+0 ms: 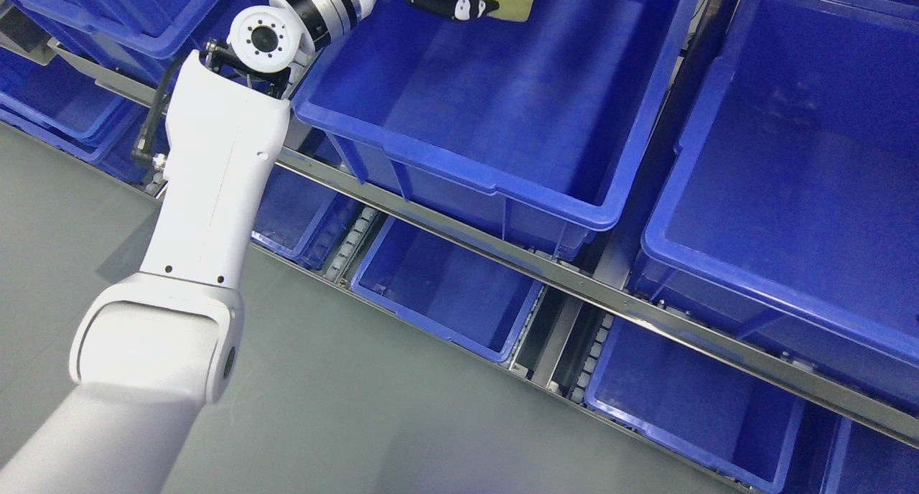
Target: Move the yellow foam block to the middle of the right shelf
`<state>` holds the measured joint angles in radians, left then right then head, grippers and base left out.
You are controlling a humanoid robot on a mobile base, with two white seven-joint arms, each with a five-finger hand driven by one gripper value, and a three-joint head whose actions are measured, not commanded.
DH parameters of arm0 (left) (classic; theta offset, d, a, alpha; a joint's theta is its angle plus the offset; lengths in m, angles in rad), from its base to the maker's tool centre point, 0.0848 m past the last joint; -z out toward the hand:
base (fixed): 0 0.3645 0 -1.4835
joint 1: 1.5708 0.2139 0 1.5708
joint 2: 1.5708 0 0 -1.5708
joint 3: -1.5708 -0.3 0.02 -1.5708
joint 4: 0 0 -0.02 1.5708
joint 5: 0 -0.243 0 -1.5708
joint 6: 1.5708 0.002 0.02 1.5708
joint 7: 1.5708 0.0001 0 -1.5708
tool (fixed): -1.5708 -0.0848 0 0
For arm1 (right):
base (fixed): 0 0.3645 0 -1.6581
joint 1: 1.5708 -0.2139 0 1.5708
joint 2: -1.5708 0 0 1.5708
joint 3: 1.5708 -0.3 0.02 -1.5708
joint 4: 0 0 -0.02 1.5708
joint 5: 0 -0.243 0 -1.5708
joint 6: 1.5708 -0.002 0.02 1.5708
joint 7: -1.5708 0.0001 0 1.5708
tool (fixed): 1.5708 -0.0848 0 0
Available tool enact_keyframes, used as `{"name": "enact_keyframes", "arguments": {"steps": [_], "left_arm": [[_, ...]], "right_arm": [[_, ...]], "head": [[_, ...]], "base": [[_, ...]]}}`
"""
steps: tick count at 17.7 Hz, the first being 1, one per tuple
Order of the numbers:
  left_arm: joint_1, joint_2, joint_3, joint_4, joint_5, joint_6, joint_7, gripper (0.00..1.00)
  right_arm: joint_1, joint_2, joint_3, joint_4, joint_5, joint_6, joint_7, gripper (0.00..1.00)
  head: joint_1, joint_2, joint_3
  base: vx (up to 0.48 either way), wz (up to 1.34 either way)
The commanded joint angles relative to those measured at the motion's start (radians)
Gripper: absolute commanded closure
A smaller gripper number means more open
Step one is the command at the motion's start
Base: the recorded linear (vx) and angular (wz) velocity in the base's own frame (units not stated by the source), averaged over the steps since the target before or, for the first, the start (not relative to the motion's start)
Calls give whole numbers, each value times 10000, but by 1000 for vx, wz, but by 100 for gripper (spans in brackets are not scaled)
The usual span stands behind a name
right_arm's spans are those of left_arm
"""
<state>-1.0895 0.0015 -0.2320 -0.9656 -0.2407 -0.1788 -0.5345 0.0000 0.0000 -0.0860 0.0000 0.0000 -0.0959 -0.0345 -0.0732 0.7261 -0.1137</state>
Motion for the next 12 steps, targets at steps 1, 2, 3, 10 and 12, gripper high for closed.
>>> {"name": "enact_keyframes", "arguments": {"steps": [1,2,3,10,12], "left_arm": [[-27,159,-867,-468,4241,1202,1614,2],[-27,159,-1250,-468,4399,1326,1815,1],[-12,159,-1588,-468,4401,1434,1817,0],[34,159,-2299,-850,4416,1635,1816,0],[217,159,-1427,-1401,4493,1665,1878,0]], "right_arm": [[15,-175,1,-175,31,7,8,0],[15,-175,1,-175,31,7,8,0],[15,-175,1,-175,31,7,8,0],[15,-175,1,-175,31,7,8,0],[15,-175,1,-175,31,7,8,0]], "head": [[0,0,0],[0,0,0],[0,0,0],[0,0,0],[0,0,0]], "base": [[0,0],[0,0],[0,0],[0,0],[0,0]]}}
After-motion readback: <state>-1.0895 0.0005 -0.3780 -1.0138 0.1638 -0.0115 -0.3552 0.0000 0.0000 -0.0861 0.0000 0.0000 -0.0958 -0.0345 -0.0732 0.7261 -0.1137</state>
